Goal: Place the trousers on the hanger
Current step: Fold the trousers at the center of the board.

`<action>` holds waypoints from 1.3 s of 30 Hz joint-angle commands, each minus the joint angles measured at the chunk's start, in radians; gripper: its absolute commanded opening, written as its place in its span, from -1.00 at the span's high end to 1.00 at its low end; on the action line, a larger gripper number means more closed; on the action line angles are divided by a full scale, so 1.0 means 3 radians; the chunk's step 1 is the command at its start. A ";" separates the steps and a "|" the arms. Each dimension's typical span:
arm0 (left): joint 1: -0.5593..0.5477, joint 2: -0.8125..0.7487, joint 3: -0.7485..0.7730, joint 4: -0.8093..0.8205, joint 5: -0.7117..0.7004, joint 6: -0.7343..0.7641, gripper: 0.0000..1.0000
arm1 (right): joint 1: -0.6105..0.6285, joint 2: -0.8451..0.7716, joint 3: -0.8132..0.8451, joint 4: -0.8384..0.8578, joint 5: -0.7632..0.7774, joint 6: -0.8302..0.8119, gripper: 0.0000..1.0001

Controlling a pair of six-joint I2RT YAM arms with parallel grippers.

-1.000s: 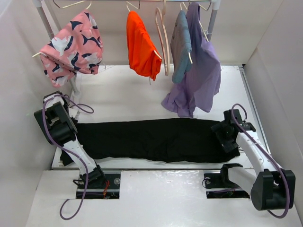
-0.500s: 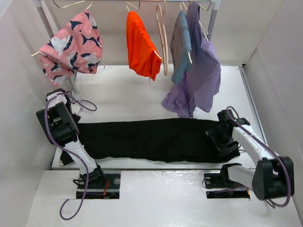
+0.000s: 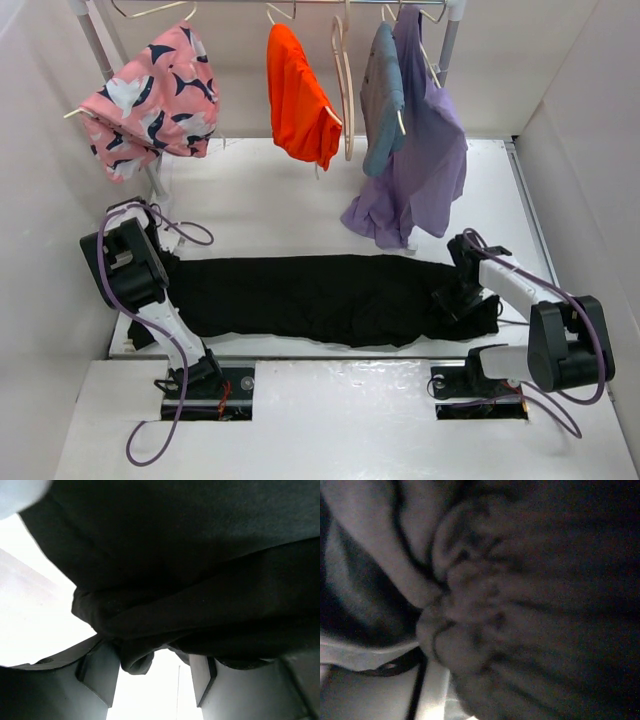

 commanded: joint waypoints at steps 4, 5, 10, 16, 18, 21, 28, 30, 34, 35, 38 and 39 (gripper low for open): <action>-0.0013 -0.0163 -0.0093 0.0048 -0.0091 0.0007 0.03 | 0.0169 0.0002 -0.0039 0.0315 -0.0031 -0.0213 0.65; -0.0013 -0.0163 -0.0093 0.0048 -0.0091 0.0007 0.03 | 0.0169 0.0002 -0.0009 0.0367 -0.0062 -0.0213 0.76; -0.0013 -0.0235 -0.0123 0.0089 -0.0091 0.0048 0.03 | 0.0200 0.0196 0.0470 0.0449 0.0233 -0.0269 1.00; -0.0013 -0.0194 -0.0057 0.0125 -0.0015 -0.0065 0.03 | -0.0122 0.0886 0.1105 0.0566 0.0668 -0.0928 1.00; -0.0013 -0.0153 0.0014 0.0125 -0.0015 -0.0116 0.03 | -0.0250 0.1085 0.1340 0.0679 0.0740 -0.1092 1.00; -0.0013 -0.0117 0.0050 0.0089 0.0057 -0.0162 0.03 | -0.0352 0.1178 0.1489 0.0679 0.0598 -0.1323 0.90; -0.0013 -0.0296 -0.0194 0.0089 0.0052 -0.0131 0.03 | -0.0423 0.0718 0.1194 0.0679 0.0413 -0.1451 -0.99; -0.0013 -0.0296 -0.0195 0.0089 0.0001 -0.0131 0.03 | -0.0490 0.0524 0.1163 0.0618 0.0413 -0.1420 -1.00; -0.0013 -0.0332 -0.0226 0.0089 -0.0081 -0.0131 0.03 | -0.0705 0.0294 0.1162 0.0383 0.0383 -0.1384 -1.00; -0.0013 -0.0332 -0.0226 0.0089 -0.0132 -0.0131 0.03 | -0.0826 0.0258 0.1203 0.0352 0.0382 -0.1384 -1.00; -0.0013 -0.0362 -0.0226 0.0089 -0.0209 -0.0131 0.00 | -0.1082 0.0171 0.1244 0.0291 0.0413 -0.1384 -1.00; -0.0013 -0.0362 -0.0261 0.0089 -0.0209 -0.0131 0.00 | -0.1134 0.0171 0.1280 0.0290 0.0443 -0.1384 -1.00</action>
